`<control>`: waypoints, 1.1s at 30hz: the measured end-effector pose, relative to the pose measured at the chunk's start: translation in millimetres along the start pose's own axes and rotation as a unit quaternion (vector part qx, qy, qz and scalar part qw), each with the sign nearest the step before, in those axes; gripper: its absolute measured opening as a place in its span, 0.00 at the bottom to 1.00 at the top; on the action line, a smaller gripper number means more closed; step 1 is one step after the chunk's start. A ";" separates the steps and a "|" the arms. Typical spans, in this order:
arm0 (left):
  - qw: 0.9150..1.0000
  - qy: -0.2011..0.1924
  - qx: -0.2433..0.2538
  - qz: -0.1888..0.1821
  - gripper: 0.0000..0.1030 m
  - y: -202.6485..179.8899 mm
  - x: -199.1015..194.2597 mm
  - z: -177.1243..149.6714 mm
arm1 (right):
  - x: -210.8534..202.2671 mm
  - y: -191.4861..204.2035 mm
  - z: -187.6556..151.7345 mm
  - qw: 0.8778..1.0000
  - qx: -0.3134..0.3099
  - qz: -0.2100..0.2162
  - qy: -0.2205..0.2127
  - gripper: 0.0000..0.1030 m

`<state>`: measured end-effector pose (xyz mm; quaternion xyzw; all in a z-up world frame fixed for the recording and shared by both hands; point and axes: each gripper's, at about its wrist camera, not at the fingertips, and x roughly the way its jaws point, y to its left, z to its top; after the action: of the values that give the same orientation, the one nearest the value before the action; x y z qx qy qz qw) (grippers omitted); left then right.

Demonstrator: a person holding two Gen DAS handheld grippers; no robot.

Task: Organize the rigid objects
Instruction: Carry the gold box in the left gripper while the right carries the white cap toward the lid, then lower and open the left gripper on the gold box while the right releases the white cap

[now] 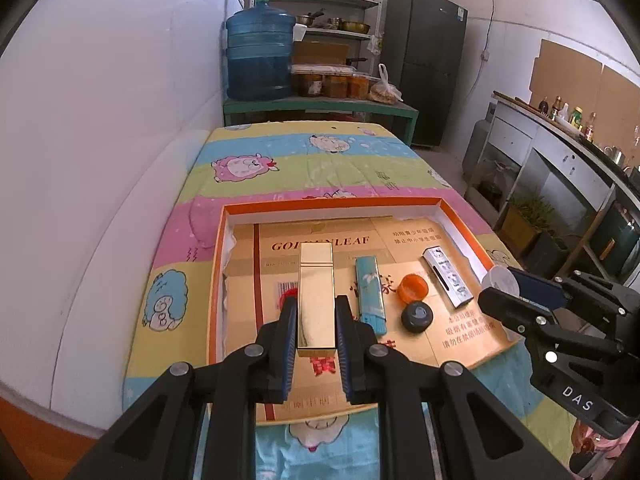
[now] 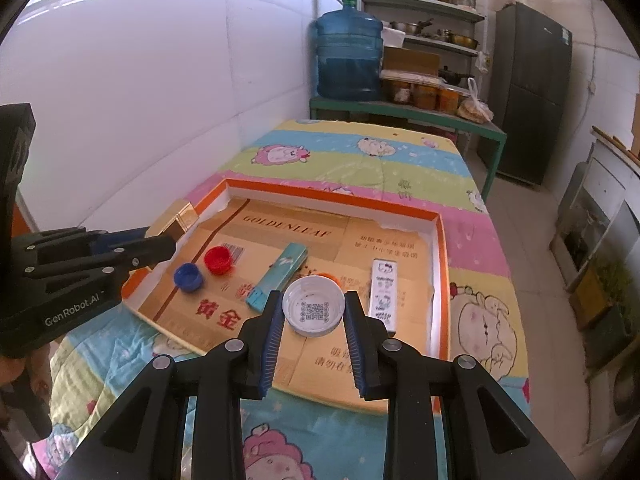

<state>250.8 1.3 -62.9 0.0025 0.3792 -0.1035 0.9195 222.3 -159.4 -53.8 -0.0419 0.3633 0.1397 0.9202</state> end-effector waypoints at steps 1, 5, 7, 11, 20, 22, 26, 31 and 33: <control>1.000 0.001 0.000 0.000 0.18 -0.2 2.0 1.9 | 1.1 -0.9 1.7 1.000 -0.001 0.000 0.000 0.29; 1.000 0.001 0.004 0.001 0.18 -1.0 7.7 9.5 | 6.9 -6.2 9.4 1.000 -0.003 0.002 0.001 0.29; 1.000 0.001 0.005 0.002 0.18 -1.0 11.2 13.5 | 10.5 -8.7 14.6 1.000 -0.005 0.004 0.002 0.30; 1.000 0.007 0.008 0.004 0.18 -0.9 21.9 22.6 | 17.2 -14.1 23.6 1.000 -0.012 0.001 0.002 0.29; 0.999 0.042 -0.004 -0.014 0.18 6.7 55.7 40.5 | 44.6 -32.8 45.3 1.000 -0.018 0.005 0.020 0.29; 0.998 0.053 -0.008 -0.020 0.18 7.7 63.8 45.6 | 52.7 -37.0 49.4 0.999 -0.014 0.013 0.028 0.29; 0.997 0.071 -0.012 -0.024 0.18 9.2 79.3 56.3 | 70.8 -43.1 58.7 0.999 -0.009 0.022 0.042 0.29; 0.995 0.092 -0.024 -0.031 0.18 12.0 98.2 65.1 | 91.6 -45.7 68.4 0.998 -0.008 0.024 0.057 0.29; 0.994 0.098 -0.024 -0.029 0.18 11.7 105.3 66.8 | 101.8 -48.2 71.2 0.998 -0.004 0.024 0.065 0.29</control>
<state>372.4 -12.6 -89.6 -0.0207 0.4700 -0.1199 0.8742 353.9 -169.7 -72.1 -0.0458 0.4222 0.1600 0.8911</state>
